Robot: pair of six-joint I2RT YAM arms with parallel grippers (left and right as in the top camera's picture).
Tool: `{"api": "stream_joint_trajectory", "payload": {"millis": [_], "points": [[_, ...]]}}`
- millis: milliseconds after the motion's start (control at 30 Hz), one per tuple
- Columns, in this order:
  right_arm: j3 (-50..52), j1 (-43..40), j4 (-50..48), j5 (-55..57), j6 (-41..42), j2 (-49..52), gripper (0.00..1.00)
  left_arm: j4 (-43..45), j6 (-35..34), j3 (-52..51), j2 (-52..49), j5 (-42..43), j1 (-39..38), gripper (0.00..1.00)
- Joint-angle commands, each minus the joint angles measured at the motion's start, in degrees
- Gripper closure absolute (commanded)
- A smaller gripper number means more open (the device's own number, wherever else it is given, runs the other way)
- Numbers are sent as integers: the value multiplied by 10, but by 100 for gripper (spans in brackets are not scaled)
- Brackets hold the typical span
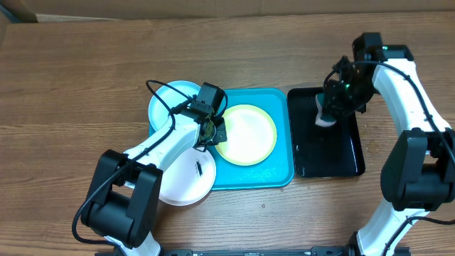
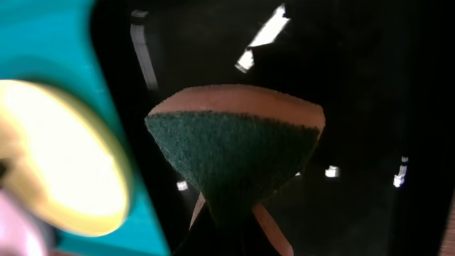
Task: Clean dirty plates on tray and stack at the side
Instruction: 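Carry the sponge with the right gripper into the black tray and release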
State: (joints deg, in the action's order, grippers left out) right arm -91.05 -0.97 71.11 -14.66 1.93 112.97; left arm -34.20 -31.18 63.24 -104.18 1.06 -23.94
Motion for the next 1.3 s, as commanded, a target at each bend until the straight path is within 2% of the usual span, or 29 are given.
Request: {"api": "stream_joint_trajectory", "payload": {"millis": [0,333,367,500,533,767,933,1133,1167,1267], "points": [[33,4,-21,67,13,-17,96,0,8,-1,-13,0,-1,96],[85,4,-96,71,15,-17,94,-1,10,-1,-13,0,-1,96],[88,4,-98,71,15,-17,88,-1,10,-1,-13,0,-1,96],[100,4,-107,71,15,-17,41,-1,10,-1,-13,0,-1,96],[99,4,-107,71,15,-17,37,-1,10,-1,-13,0,-1,95],[27,-12,-69,67,35,-19,33,-2,14,-1,-13,0,-1,89],[-28,-59,-66,71,43,-19,33,-2,14,-1,-13,0,-1,89],[-34,-129,-82,71,56,-18,31,-2,14,-1,-13,0,-1,88],[-34,-138,-82,71,56,-18,27,-2,14,-1,-13,0,-1,88],[-34,-166,-69,71,56,-18,0,-2,14,-1,-13,0,-1,88]]}}
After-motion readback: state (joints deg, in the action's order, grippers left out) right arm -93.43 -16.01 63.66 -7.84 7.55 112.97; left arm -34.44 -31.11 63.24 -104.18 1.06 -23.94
